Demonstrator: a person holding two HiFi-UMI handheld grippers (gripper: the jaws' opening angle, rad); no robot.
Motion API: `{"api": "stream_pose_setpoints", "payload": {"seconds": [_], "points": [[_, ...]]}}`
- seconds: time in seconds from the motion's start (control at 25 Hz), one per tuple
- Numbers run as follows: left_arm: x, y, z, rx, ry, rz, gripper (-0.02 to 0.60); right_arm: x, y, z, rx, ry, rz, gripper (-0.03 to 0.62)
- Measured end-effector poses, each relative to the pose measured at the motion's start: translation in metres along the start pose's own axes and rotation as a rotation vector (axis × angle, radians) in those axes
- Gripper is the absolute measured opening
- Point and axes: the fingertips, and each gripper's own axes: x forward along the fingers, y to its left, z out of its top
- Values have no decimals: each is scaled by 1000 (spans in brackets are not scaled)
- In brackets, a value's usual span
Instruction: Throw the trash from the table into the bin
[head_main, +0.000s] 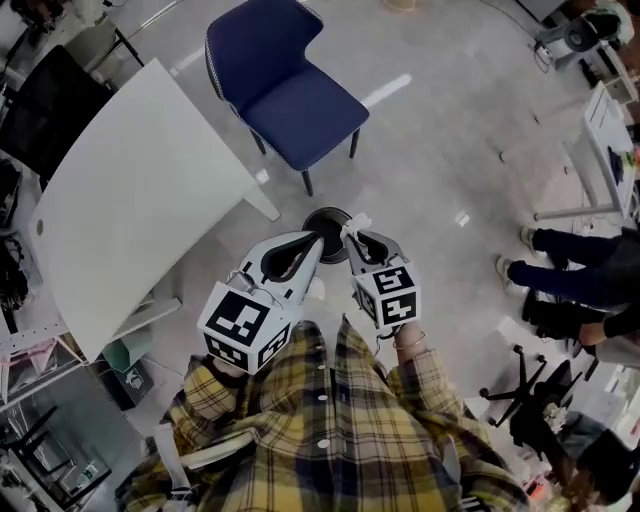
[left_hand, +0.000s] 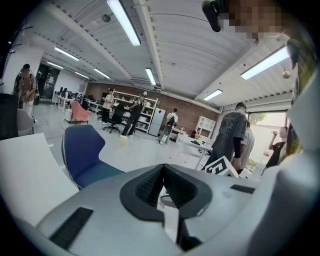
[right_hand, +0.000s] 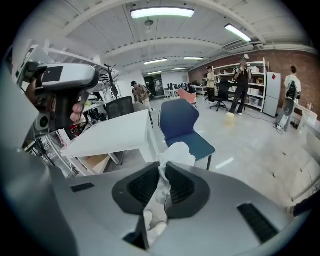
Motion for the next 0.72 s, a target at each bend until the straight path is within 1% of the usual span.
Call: {"api": "stream_pose_setpoints", "payload": {"seconds": [0.12, 0.24, 0.32, 0.4, 0.48, 0.6, 0.72], "points": [[17, -2, -8, -4, 33, -9, 9, -2, -12, -10, 26, 6, -9, 34], [32, 4, -27, -23, 72, -11, 9, 7, -19, -18, 31, 21, -7, 34], [41, 11, -40, -20, 105, -22, 9, 16, -23, -22, 42, 35, -13, 34], [50, 21, -57, -16, 143, -37, 9, 28, -27, -28, 56, 57, -24, 34], [58, 34, -74, -30, 175, -47, 9, 42, -32, -38, 68, 82, -38, 34], [73, 53, -103, -60, 213, -54, 9, 62, -42, -60, 88, 117, -63, 34], [91, 71, -140, -53, 264, -69, 9, 90, -49, -85, 122, 146, -73, 34]]}}
